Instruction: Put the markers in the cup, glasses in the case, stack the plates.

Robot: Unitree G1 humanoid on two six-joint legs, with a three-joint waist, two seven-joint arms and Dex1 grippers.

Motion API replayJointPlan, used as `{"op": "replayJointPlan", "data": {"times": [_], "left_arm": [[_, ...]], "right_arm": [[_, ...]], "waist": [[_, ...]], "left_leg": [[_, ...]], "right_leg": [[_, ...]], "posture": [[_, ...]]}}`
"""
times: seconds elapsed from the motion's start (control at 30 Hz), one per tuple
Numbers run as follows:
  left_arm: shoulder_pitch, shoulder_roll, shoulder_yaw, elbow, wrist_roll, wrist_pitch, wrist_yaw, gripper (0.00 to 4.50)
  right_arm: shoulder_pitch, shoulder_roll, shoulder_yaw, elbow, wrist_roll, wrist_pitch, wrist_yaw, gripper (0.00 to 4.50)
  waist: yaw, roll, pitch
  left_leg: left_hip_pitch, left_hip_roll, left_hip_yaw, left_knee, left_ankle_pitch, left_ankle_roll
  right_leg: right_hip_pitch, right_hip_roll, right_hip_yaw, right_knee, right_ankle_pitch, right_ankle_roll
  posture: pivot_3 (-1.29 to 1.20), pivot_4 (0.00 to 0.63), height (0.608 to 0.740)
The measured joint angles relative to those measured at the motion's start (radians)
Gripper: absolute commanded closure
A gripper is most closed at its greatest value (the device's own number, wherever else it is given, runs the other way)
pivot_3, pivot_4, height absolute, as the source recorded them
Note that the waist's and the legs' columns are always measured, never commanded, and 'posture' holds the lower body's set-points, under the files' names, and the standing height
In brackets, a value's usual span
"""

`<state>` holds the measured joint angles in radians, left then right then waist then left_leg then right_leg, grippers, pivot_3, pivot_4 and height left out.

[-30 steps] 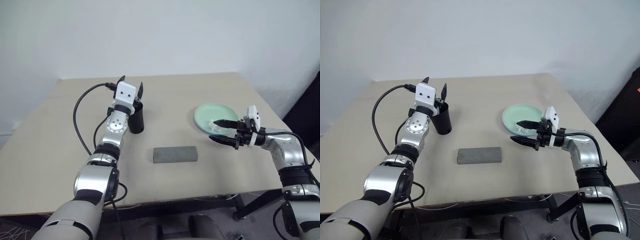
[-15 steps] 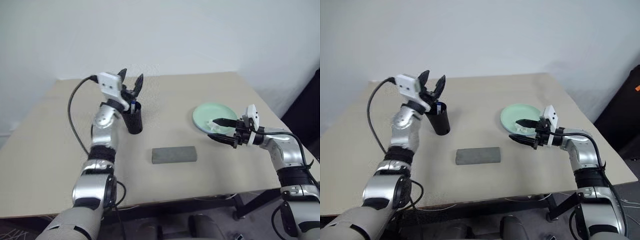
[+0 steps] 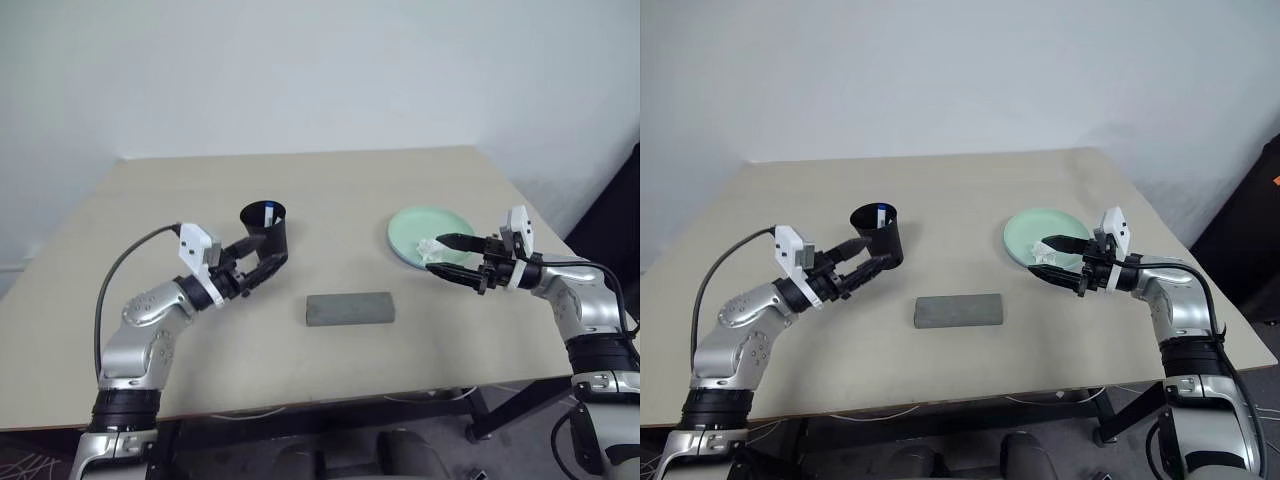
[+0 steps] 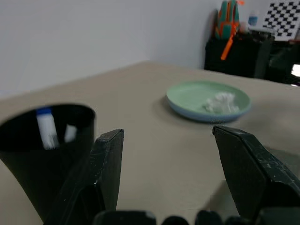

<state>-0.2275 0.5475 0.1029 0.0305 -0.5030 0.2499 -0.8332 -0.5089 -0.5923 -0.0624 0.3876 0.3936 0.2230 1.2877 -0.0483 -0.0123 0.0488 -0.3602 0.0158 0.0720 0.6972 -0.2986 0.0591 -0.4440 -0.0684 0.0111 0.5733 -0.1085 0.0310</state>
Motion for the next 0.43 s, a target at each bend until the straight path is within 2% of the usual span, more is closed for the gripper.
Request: {"op": "replayJointPlan", "data": {"times": [0.2, 0.43], "left_arm": [[0.033, 0.007, -0.03, 0.067, 0.09, -0.074, -0.046, 1.32], [0.106, -0.014, -0.027, 0.115, 0.131, -0.126, -0.04, 1.32]], "right_arm": [[0.071, -0.022, -0.002, -0.004, -0.001, -0.014, 0.003, 0.51], [0.182, -0.059, -0.036, -0.049, 0.002, -0.001, -0.021, 0.51]], "waist": [[-0.002, 0.0, 0.0], [-0.001, 0.0, 0.0]], "left_leg": [[0.0, 0.0, 0.001, 0.0, 0.0, 0.0], [0.0, 0.001, 0.0, -0.001, 0.0, 0.0]], "right_leg": [[-0.001, 0.0, 0.0, 0.0, 0.0, 0.0], [-0.002, -0.001, 0.0, -0.001, 0.0, 0.0]], "posture": [[0.0, 0.0, 0.74], [0.0, 0.0, 0.74]]}}
